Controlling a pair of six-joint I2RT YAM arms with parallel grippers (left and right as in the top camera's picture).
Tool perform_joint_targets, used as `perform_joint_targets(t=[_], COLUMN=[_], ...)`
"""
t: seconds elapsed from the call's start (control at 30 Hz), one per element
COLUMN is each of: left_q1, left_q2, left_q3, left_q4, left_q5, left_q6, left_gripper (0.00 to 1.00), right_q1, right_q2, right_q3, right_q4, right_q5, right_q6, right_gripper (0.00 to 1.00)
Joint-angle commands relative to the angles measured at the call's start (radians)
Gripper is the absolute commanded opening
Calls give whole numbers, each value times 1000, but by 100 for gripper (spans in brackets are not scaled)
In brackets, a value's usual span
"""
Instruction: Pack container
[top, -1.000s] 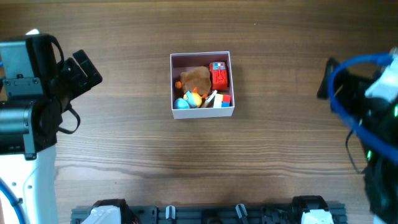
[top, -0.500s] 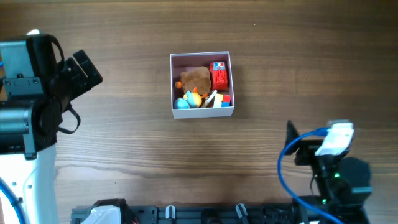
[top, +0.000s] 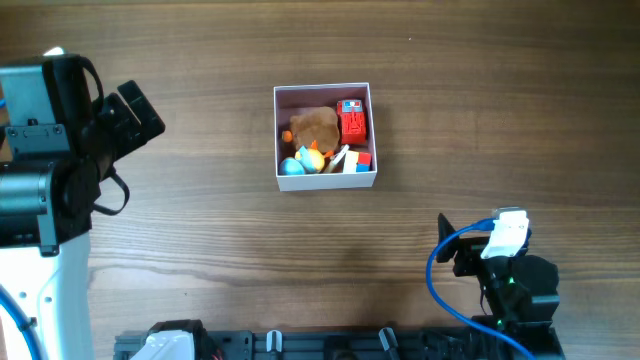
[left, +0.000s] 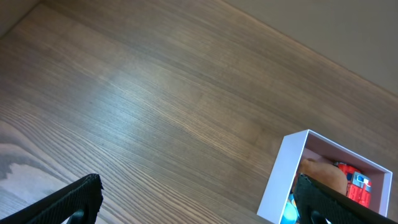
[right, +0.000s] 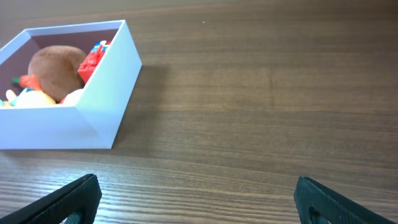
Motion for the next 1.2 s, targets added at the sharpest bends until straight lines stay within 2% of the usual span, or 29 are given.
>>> perform_joint_targets(t=[0.0,1.17], left_q1=[6,6], left_q2=[-1,-1], left_q3=[10,10], left_q4=[0,0], left_q5=[10,9], left_q6=[9,9], left_gripper=[100,100], right_q1=[6,6], right_q2=[-36,-45], right_q3=[-38,-61], right_q4=[14,31], right_q5=[-26,-26], right_q6=[-9,-10], right_gripper=[100,100])
